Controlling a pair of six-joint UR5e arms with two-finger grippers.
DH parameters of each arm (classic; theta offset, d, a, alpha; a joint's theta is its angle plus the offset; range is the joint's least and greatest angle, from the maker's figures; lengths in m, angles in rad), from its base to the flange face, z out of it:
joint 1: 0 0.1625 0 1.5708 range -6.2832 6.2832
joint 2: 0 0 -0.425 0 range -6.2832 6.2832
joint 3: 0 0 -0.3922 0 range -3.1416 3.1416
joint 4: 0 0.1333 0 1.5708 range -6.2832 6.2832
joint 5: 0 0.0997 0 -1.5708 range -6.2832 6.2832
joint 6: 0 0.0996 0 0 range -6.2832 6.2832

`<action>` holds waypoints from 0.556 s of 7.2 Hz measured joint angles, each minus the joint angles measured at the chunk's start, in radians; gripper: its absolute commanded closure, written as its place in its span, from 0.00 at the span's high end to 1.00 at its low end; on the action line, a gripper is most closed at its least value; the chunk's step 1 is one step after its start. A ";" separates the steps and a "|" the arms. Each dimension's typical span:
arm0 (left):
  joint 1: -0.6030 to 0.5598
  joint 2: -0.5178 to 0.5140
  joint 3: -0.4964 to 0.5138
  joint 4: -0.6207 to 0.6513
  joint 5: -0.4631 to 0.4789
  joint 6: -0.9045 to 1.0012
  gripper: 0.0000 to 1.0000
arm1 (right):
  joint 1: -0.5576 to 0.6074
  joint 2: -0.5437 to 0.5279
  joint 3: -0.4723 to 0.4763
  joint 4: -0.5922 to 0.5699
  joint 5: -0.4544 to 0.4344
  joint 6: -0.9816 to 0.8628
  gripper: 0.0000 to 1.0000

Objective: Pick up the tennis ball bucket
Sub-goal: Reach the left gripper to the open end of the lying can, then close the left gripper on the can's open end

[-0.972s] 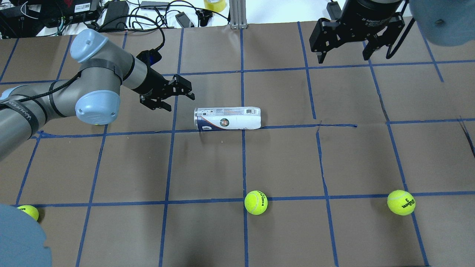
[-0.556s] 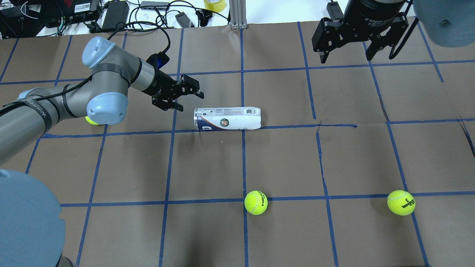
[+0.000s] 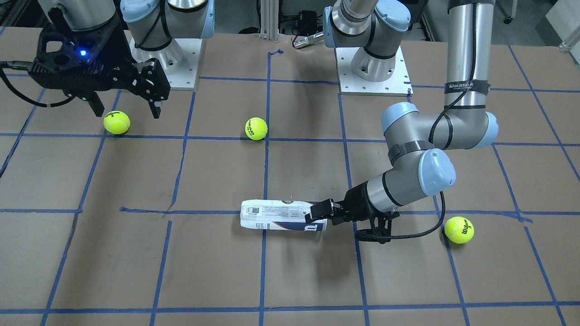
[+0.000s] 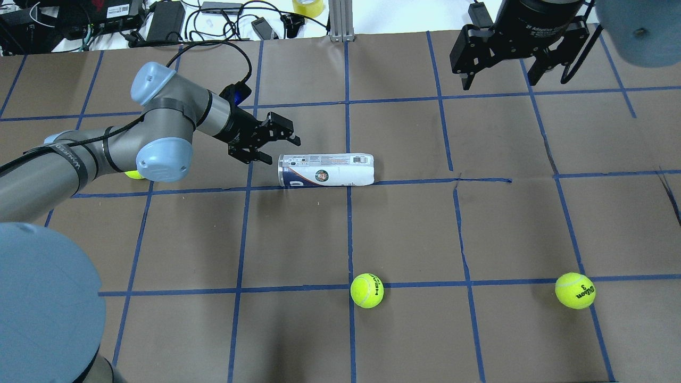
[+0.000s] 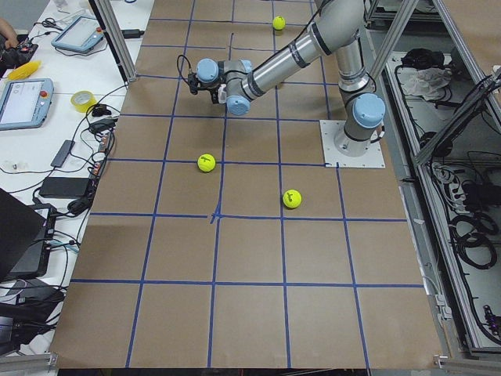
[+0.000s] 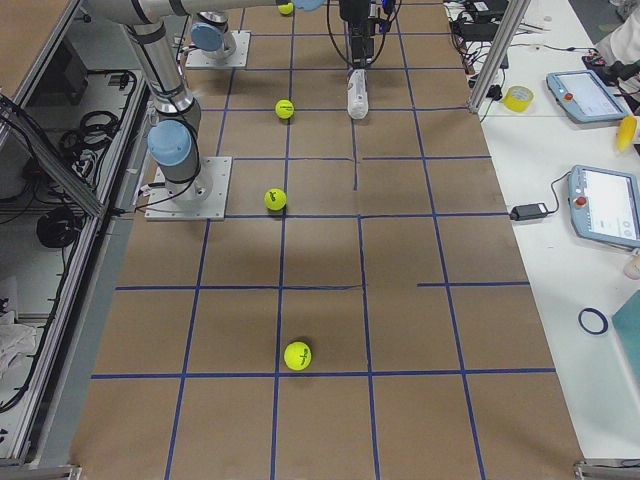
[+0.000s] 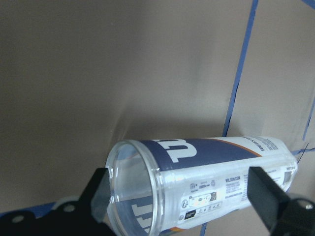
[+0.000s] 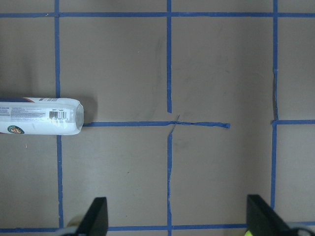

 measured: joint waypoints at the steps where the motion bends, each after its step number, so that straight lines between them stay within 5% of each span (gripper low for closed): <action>1: -0.005 -0.002 -0.002 -0.003 -0.028 -0.002 1.00 | 0.000 -0.002 0.001 0.001 0.000 0.000 1.00; 3: -0.026 -0.009 -0.008 -0.007 -0.041 -0.012 1.00 | 0.000 -0.008 0.001 0.001 -0.001 0.002 1.00; 4: -0.035 -0.011 -0.009 -0.009 -0.041 -0.030 0.73 | 0.000 -0.010 0.002 0.000 -0.001 0.002 1.00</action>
